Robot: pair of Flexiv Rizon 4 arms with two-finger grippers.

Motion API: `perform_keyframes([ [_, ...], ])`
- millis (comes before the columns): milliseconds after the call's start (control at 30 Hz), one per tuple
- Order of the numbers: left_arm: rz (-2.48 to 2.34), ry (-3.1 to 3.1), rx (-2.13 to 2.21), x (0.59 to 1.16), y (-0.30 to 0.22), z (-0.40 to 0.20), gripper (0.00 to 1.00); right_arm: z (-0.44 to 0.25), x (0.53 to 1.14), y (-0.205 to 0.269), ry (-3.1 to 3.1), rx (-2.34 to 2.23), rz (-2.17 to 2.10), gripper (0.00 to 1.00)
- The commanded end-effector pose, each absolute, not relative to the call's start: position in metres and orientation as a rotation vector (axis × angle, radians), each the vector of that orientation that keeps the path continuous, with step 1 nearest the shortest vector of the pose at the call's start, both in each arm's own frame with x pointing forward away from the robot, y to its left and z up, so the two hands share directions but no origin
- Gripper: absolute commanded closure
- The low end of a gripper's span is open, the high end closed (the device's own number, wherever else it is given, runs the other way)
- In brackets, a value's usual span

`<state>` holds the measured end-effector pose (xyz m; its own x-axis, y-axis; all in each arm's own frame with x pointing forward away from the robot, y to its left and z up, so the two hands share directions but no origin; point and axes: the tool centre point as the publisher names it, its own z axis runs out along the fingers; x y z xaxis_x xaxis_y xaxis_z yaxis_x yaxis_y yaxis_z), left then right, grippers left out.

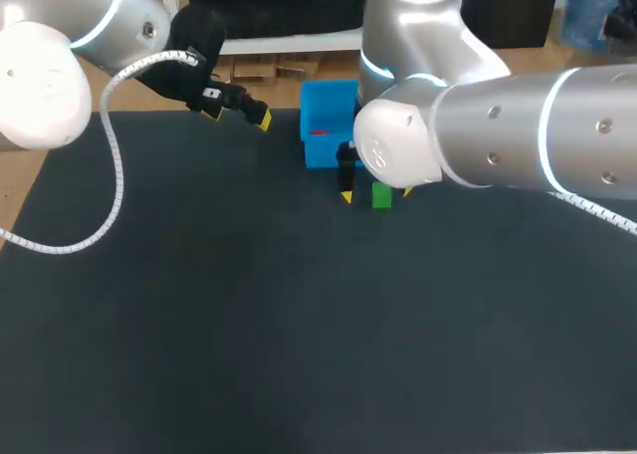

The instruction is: Use the left arm to pick the red cube and place it into the blue plastic box first, then use the right arm to grasp the green cube and put it into the same blue plastic box after the first action is fully finished.

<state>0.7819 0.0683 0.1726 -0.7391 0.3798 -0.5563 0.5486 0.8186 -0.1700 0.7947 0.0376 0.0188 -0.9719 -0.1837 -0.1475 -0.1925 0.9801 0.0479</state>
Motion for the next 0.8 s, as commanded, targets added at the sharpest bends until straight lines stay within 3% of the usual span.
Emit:
perform_keyframes([
  [33,-0.451,2.484,0.689,0.782,0.07,0.172,0.0,0.016,0.8,0.04,2.99,-0.286,0.082,0.0],
  [800,-0.451,2.484,0.689,0.782,0.07,0.172,0.0,0.005,0.804,0.038,3.008,-0.238,0.069,0.0],
])
